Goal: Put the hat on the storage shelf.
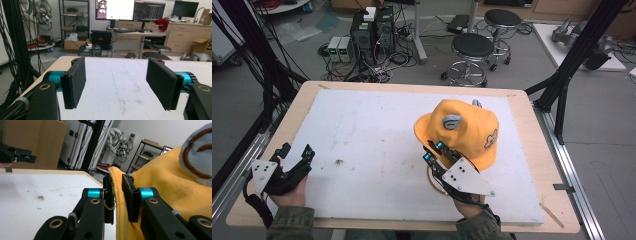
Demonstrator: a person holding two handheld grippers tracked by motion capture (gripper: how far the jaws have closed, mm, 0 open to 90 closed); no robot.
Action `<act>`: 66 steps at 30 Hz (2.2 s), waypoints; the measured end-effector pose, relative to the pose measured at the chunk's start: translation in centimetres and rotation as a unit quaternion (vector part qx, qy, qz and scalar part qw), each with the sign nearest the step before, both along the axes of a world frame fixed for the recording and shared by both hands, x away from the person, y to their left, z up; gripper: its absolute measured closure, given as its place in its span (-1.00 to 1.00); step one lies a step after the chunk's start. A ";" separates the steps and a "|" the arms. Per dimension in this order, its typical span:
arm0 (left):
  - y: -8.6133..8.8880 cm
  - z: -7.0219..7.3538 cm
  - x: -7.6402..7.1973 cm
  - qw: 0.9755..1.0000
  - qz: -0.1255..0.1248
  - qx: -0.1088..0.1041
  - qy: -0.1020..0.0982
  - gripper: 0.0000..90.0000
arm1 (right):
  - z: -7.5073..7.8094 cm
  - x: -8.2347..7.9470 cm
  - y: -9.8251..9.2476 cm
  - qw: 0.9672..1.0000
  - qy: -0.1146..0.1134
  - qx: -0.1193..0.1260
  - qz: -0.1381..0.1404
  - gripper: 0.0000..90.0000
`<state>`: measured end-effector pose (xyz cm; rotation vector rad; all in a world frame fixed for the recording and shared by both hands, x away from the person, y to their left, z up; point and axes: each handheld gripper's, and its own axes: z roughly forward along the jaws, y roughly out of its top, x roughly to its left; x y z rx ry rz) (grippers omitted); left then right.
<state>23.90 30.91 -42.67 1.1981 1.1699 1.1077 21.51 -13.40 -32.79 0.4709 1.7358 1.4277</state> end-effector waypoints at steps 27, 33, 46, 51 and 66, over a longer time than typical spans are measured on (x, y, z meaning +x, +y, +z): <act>0.0 0.0 0.0 1.000 0.000 -0.001 -0.001 -0.27 | 1.0 -2.0 1.0 0.996 0.020 0.082 0.012 -0.24; 0.0 0.0 0.1 1.000 0.000 0.000 -0.001 -0.27 | 2.1 -2.5 0.0 0.992 -0.011 0.126 0.011 -0.43; 0.0 0.0 0.1 1.000 0.000 0.000 0.000 -0.27 | 4.1 -2.4 -3.6 0.981 -0.032 0.191 -0.014 -0.67; 0.0 0.0 0.1 1.000 -0.001 -0.001 -0.001 -0.28 | 4.8 -2.4 -5.1 0.978 -0.041 0.204 -0.034 -0.69; 0.1 0.0 0.2 1.000 -0.003 -0.003 0.002 -0.28 | 5.5 -2.4 -10.4 0.965 -0.059 0.223 -0.123 -0.70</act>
